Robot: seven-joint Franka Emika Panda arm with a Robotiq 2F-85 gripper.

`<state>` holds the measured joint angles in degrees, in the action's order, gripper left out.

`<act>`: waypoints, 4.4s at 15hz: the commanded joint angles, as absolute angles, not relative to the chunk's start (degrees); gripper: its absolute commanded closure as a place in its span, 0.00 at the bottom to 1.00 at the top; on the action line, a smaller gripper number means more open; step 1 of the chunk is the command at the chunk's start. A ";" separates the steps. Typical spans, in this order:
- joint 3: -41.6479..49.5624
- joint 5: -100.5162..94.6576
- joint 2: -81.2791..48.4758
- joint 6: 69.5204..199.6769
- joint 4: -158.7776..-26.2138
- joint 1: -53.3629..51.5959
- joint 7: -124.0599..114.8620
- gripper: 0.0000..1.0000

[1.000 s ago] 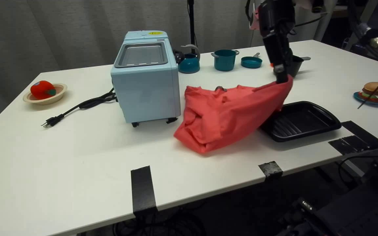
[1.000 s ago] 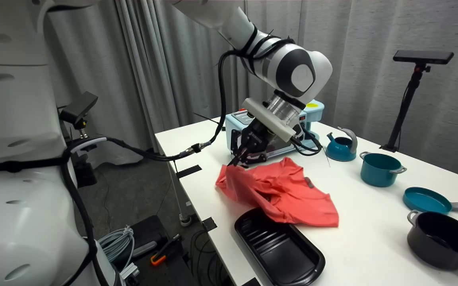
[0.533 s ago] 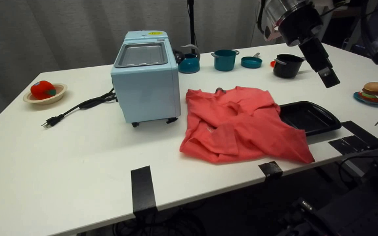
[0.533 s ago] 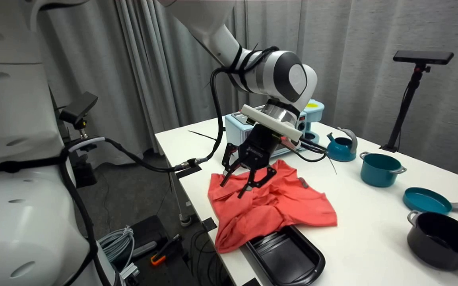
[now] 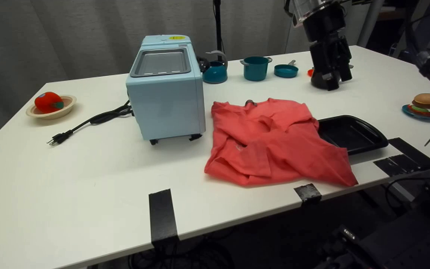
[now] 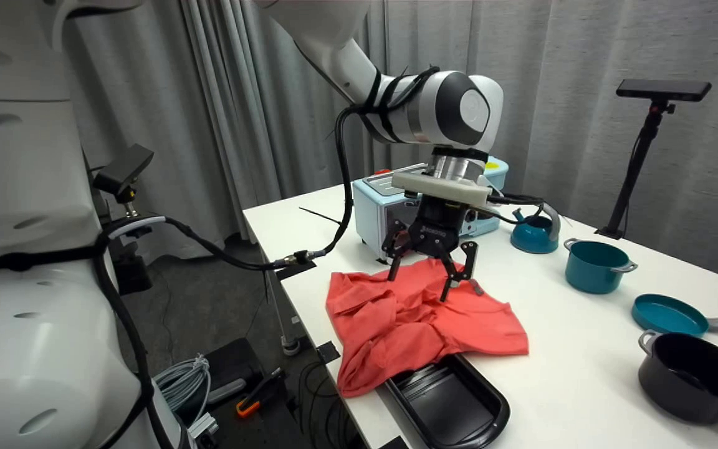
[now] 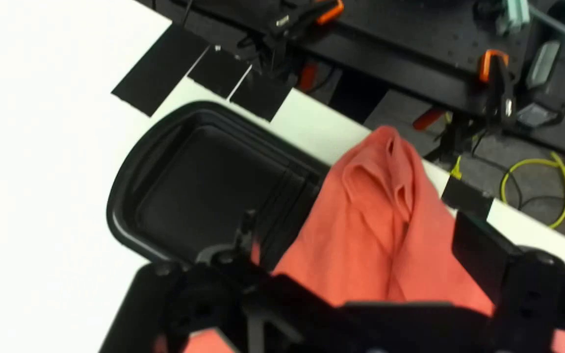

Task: Unfold the sweatshirt

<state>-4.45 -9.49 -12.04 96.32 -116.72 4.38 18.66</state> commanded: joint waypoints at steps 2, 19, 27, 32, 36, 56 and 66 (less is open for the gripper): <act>-3.18 -6.17 -15.41 110.25 -116.48 2.45 8.42 0.00; 9.05 -10.32 -33.79 152.30 -117.38 -11.25 -28.01 0.00; 17.76 -10.79 -38.85 153.29 -113.99 -14.14 -35.71 0.00; 19.84 -9.44 -44.13 152.53 -106.71 -12.55 -37.21 0.00; 20.66 -8.60 -48.05 151.57 -101.19 -12.13 -39.99 0.00; 19.23 -7.95 -44.73 142.92 -85.47 -7.26 -38.02 0.00; 7.51 -2.54 -40.78 143.88 -90.19 -7.36 -35.12 0.00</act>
<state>11.40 -5.86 -42.81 143.73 -86.76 -8.03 -37.72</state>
